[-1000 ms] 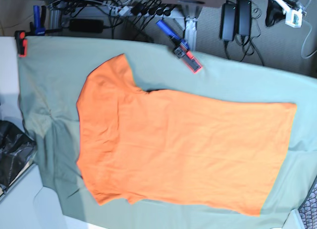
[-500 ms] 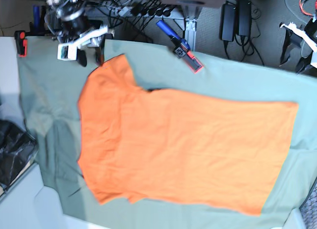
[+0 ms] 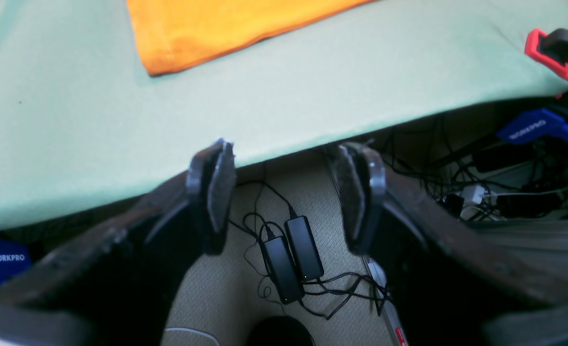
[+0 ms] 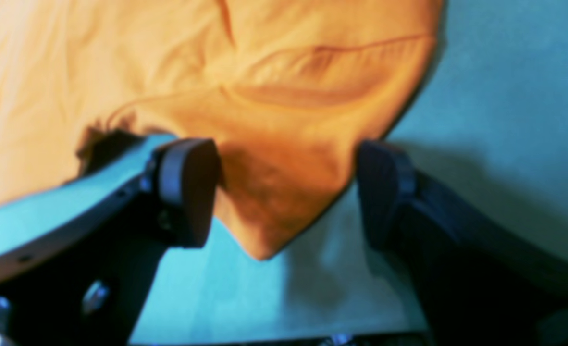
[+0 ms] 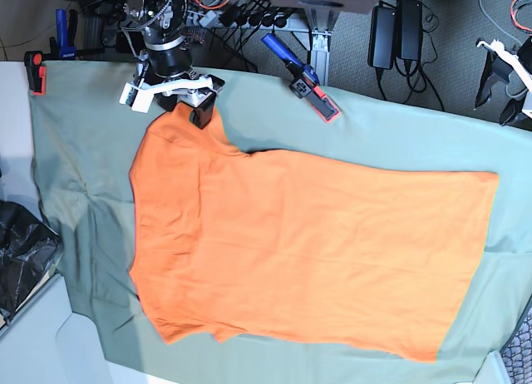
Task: Fold the T-shirt properly
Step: 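Reach both grippers to the shirt's side edges and grasp them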
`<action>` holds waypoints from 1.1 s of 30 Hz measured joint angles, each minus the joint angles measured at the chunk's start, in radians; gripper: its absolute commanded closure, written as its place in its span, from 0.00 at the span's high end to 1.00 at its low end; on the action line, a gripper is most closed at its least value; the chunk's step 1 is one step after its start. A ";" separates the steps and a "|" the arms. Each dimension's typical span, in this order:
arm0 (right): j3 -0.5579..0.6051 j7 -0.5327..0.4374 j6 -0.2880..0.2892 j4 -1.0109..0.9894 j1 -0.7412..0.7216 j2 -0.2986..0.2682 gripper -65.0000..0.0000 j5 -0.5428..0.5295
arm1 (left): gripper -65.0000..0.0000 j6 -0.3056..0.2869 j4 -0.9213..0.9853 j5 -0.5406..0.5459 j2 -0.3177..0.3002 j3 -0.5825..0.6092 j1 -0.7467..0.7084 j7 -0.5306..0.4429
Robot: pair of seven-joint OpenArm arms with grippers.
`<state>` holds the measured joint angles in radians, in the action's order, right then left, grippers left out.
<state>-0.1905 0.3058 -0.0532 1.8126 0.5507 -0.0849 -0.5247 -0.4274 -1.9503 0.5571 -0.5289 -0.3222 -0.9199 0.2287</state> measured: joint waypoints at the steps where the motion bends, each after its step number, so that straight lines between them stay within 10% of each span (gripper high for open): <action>1: -0.006 -0.006 -0.011 0.000 0.000 0.014 0.69 -0.001 | 0.57 0.000 0.000 0.000 0.000 0.000 0.000 0.000; 13: -0.015 -0.014 -0.022 0.000 0.000 0.085 0.65 0.024 | 0.57 0.021 0.000 0.010 0.000 0.000 0.034 -0.002; 19: -0.015 -0.007 -0.033 -0.014 -0.012 0.105 0.01 0.088 | 0.57 0.097 0.010 0.043 -0.019 0.001 0.100 -0.004; 33: -0.015 0.003 -0.032 -0.018 -0.028 0.105 0.00 0.167 | 0.57 0.076 0.473 0.159 -0.019 0.080 0.523 0.026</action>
<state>-0.2054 0.3088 -0.0856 1.7950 0.5228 0.0196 -0.3580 -0.3519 -1.4776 0.7158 -0.5484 -0.2424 -0.3973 0.2550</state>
